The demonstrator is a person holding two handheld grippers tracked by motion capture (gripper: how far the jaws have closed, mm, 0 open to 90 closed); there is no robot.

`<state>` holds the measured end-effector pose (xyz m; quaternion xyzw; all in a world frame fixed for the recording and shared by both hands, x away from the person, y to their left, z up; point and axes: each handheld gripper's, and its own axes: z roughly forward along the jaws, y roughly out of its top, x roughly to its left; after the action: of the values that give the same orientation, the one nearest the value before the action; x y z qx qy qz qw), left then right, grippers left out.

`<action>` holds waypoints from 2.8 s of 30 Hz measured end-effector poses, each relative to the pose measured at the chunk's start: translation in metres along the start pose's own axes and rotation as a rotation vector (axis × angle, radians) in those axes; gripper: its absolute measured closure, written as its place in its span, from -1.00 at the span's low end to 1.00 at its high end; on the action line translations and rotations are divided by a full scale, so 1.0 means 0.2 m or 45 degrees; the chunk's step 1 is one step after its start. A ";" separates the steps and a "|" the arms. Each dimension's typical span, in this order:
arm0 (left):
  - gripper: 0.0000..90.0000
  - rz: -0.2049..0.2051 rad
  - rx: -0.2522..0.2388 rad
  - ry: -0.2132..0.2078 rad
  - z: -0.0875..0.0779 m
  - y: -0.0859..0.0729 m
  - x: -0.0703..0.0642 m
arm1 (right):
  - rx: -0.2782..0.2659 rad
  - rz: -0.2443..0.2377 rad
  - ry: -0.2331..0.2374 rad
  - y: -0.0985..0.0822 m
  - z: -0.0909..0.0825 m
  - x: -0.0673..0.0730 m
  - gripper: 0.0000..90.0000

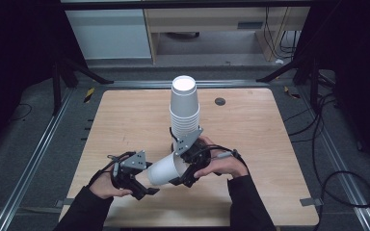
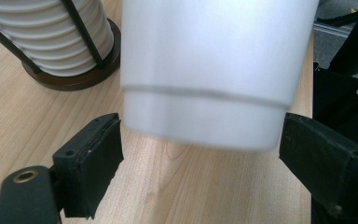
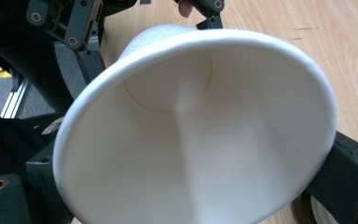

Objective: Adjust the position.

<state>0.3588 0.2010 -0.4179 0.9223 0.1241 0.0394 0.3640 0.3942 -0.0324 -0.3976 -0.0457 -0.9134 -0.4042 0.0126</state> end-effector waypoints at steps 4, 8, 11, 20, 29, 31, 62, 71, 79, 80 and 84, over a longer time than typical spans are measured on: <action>-0.71 0.010 0.008 -0.002 0.00 0.01 -0.01 | 0.052 -0.013 0.015 0.03 0.04 0.01 -0.86; -0.71 0.017 0.017 0.002 0.01 0.01 -0.01 | 0.064 -0.029 0.028 0.05 0.08 0.02 -0.86; -0.69 0.020 0.023 0.003 0.01 0.01 -0.01 | 0.080 -0.031 0.031 0.06 0.10 0.02 -0.86; -0.56 0.031 0.059 0.021 0.02 0.01 -0.02 | 0.081 -0.042 0.042 0.09 0.13 0.03 -0.86; -0.49 0.036 0.083 0.035 0.02 0.01 -0.02 | 0.091 -0.062 0.028 0.09 0.14 0.02 -0.87; -0.48 0.030 0.072 0.032 0.02 0.01 -0.02 | 0.082 -0.056 0.028 0.09 0.14 0.02 -0.88; -0.48 -0.060 -0.130 0.101 -0.11 -0.03 0.04 | -0.258 0.066 -0.067 -0.03 -0.16 0.03 -0.88; -0.49 -0.109 -0.273 0.109 -0.14 -0.02 0.04 | -0.376 0.148 -0.076 -0.11 -0.14 0.03 -0.88; -0.48 -0.088 -0.290 0.119 -0.10 0.01 0.01 | -0.471 0.200 -0.050 -0.13 -0.10 0.03 -0.88; -0.48 -0.083 -0.285 0.111 -0.09 0.02 0.01 | -0.473 0.203 -0.048 -0.13 -0.10 0.03 -0.88; -0.48 -0.067 -0.272 0.105 -0.07 0.03 -0.01 | -0.509 0.219 -0.014 -0.12 -0.08 0.04 -0.88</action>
<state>0.3565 0.2052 -0.4044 0.8722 0.1584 0.0808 0.4557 0.3844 -0.0596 -0.4048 -0.1272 -0.8078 -0.5746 0.0325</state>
